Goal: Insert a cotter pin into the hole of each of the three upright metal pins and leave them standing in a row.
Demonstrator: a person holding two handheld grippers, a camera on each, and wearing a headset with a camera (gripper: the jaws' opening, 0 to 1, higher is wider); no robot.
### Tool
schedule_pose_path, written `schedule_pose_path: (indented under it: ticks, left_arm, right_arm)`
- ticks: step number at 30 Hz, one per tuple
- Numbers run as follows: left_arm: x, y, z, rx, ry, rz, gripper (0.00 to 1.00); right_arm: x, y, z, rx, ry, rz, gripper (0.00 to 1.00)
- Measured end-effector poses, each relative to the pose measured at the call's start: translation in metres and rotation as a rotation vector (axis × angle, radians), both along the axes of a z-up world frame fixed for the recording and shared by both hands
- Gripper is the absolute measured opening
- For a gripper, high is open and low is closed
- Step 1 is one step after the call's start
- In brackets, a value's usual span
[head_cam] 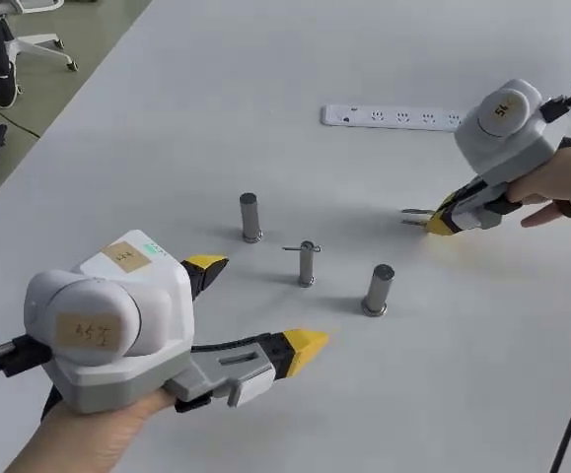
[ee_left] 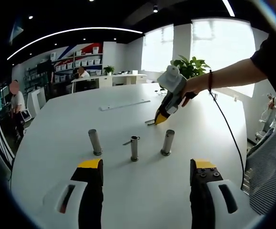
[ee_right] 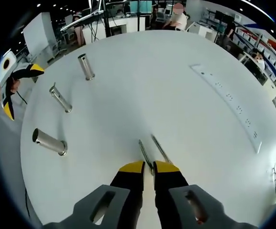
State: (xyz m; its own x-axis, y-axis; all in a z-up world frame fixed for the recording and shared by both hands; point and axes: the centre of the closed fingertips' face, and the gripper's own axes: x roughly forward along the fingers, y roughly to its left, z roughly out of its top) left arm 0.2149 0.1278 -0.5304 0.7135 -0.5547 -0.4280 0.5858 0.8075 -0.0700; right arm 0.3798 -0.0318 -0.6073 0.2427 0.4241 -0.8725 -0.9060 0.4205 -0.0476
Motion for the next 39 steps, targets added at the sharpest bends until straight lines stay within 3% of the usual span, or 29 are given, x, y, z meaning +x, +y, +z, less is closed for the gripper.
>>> schedule_pose_path:
  ticks: [8,11,19,29,37,39]
  left_arm:
    - [0.000,0.007,-0.002,0.034,0.004,0.009,0.73]
    - [0.000,0.007,0.000,0.025,0.001,0.011,0.73]
    - [0.000,0.008,0.003,0.019,-0.005,0.011,0.73]
    - [0.000,0.010,0.003,0.061,0.002,-0.013,0.67]
    - [0.007,0.006,0.016,0.030,-0.007,-0.028,0.61]
    - [0.007,0.003,0.018,0.009,0.013,-0.035,0.57]
  right_arm:
    - [0.001,-0.005,-0.003,-0.058,0.024,0.014,0.00]
    - [0.000,-0.007,-0.003,-0.085,0.028,0.033,0.00]
    - [0.002,-0.008,-0.006,-0.172,-0.024,0.129,0.00]
    - [0.006,-0.013,0.000,-0.169,-0.069,0.125,0.00]
    - [-0.010,-0.008,0.016,-0.156,-0.126,0.192,0.00]
    - [-0.014,-0.005,0.022,-0.153,-0.145,0.206,0.00]
